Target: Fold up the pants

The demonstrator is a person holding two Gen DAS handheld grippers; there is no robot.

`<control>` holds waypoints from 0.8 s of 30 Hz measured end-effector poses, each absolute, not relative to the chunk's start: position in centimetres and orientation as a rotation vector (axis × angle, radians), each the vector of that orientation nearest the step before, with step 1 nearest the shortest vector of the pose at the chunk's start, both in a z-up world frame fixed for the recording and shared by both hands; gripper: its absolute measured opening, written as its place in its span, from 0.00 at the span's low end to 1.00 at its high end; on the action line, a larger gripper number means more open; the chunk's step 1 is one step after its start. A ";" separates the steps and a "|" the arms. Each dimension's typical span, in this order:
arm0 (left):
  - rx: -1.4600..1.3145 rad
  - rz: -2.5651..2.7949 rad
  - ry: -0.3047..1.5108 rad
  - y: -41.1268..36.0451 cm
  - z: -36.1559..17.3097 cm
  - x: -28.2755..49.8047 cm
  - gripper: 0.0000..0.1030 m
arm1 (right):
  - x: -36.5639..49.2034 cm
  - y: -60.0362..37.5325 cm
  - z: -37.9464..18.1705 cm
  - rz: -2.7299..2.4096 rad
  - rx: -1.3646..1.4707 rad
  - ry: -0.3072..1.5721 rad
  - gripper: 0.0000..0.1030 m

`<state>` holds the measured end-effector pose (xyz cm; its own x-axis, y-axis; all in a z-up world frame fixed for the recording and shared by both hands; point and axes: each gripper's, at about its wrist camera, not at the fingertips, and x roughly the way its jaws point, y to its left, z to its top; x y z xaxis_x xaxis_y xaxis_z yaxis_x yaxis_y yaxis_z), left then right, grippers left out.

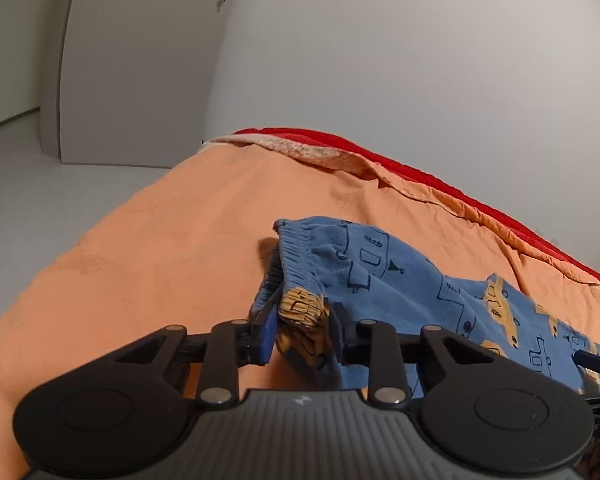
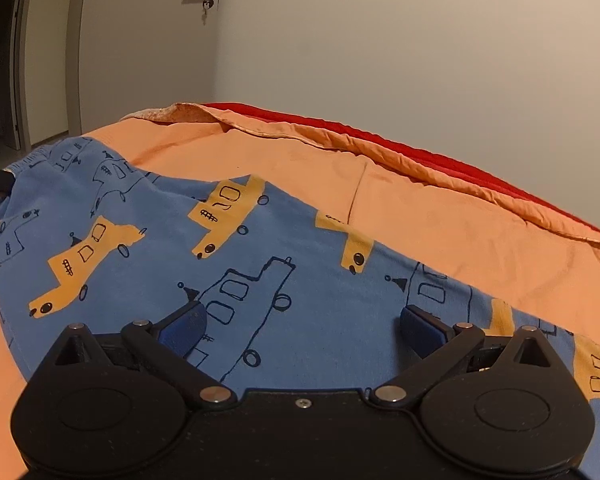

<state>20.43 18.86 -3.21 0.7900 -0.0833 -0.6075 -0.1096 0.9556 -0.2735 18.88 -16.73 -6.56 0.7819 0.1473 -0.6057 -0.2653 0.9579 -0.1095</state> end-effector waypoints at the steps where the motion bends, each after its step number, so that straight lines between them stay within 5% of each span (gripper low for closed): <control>1: -0.328 0.024 0.683 19.2 -3.4 20.6 0.32 | 18.8 -16.5 -6.6 0.220 -0.206 0.628 0.99; 3: -0.386 0.066 0.729 20.2 -4.0 20.9 0.52 | 18.4 -16.3 -6.6 0.212 -0.230 0.611 0.99; 9: -0.629 -0.004 0.706 23.0 -5.5 21.4 0.65 | 18.1 -16.1 -6.8 0.205 -0.253 0.588 0.99; 10: -0.670 -0.006 0.700 23.4 -5.9 21.5 0.62 | 18.1 -16.2 -6.8 0.207 -0.247 0.590 0.99; 12: -0.704 0.003 0.691 23.8 -6.2 21.5 0.37 | 18.3 -16.4 -6.9 0.213 -0.230 0.595 0.99; 15: -0.741 0.008 0.698 24.3 -5.8 21.0 0.20 | 18.4 -16.7 -7.0 0.220 -0.209 0.601 0.99; 20: -0.560 0.062 0.638 22.7 -2.2 19.0 0.16 | 18.3 -16.6 -7.0 0.222 -0.214 0.592 0.99; 24: -0.448 0.112 0.736 21.4 -4.6 20.7 0.18 | 18.1 -16.5 -7.1 0.219 -0.227 0.583 0.99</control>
<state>20.69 21.44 -4.57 0.7400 -0.0562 -0.6703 -0.2532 0.8999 -0.3550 18.14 -16.53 -7.08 0.8131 0.1395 -0.5652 -0.2671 0.9520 -0.1493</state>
